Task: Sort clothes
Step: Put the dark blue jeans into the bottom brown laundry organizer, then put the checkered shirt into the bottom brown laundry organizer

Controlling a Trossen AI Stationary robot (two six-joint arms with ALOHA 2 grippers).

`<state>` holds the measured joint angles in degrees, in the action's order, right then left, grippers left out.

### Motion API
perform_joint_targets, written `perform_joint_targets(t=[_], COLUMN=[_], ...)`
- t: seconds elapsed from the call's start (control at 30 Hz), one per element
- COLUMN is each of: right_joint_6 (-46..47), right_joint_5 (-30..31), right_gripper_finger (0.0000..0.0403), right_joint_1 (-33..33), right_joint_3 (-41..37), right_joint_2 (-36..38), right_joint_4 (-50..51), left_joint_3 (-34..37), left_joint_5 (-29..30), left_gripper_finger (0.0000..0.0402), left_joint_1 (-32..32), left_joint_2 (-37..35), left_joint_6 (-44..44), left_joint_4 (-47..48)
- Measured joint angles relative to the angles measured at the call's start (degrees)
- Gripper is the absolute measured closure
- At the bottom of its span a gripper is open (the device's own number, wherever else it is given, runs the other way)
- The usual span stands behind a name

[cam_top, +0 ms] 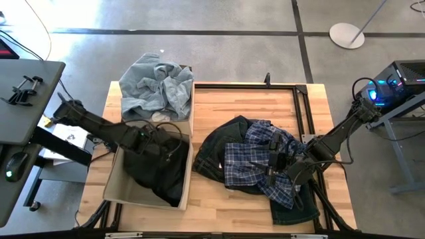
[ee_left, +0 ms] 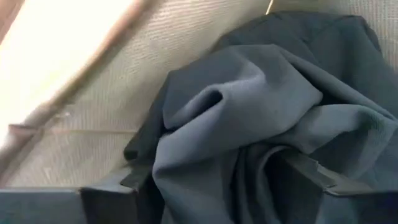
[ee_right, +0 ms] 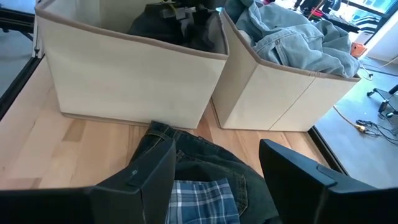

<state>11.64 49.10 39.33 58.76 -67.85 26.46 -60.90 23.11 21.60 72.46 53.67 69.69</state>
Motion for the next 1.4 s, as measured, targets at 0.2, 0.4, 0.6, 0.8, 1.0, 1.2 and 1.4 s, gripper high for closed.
perform_joint_targets(t=[0.2,0.4,0.6,0.8,1.0,1.2,1.4], right_joint_6=[0.0,0.8,6.8,17.6,26.7,28.0,33.1], right_joint_5=[0.0,-1.2,-10.8,-13.3,-13.1,-13.9,-20.5], right_gripper_finger=[0.0182,0.0182,0.0182,0.0182,0.0183,0.019,0.0198], right_joint_1=[0.0,0.0,0.0,-1.6,-5.2,-11.1,-18.2], right_joint_3=[0.0,0.0,0.0,0.0,-0.4,-9.4,-21.6], right_joint_2=[0.0,0.0,-0.6,-4.2,-8.3,-7.7,-3.7], right_joint_4=[0.1,0.3,4.7,17.6,25.5,25.8,17.4], left_joint_3=[-2.1,-8.6,-13.1,-8.7,0.4,6.1,6.2], left_joint_5=[-3.7,-7.0,6.5,34.7,38.7,38.1,31.5], left_gripper_finger=[0.0124,0.0094,0.0092,0.0092,0.0092,0.0092,0.0092], left_joint_1=[-1.6,1.7,8.3,15.6,16.6,15.9,15.1], left_joint_2=[-1.4,-5.1,-9.7,-10.2,-5.8,2.2,6.0], left_joint_6=[-0.9,-2.7,-3.3,-10.6,-18.5,-31.3,-35.2], left_joint_4=[-0.3,-0.7,-1.2,-10.8,-30.7,-50.9,-53.5])
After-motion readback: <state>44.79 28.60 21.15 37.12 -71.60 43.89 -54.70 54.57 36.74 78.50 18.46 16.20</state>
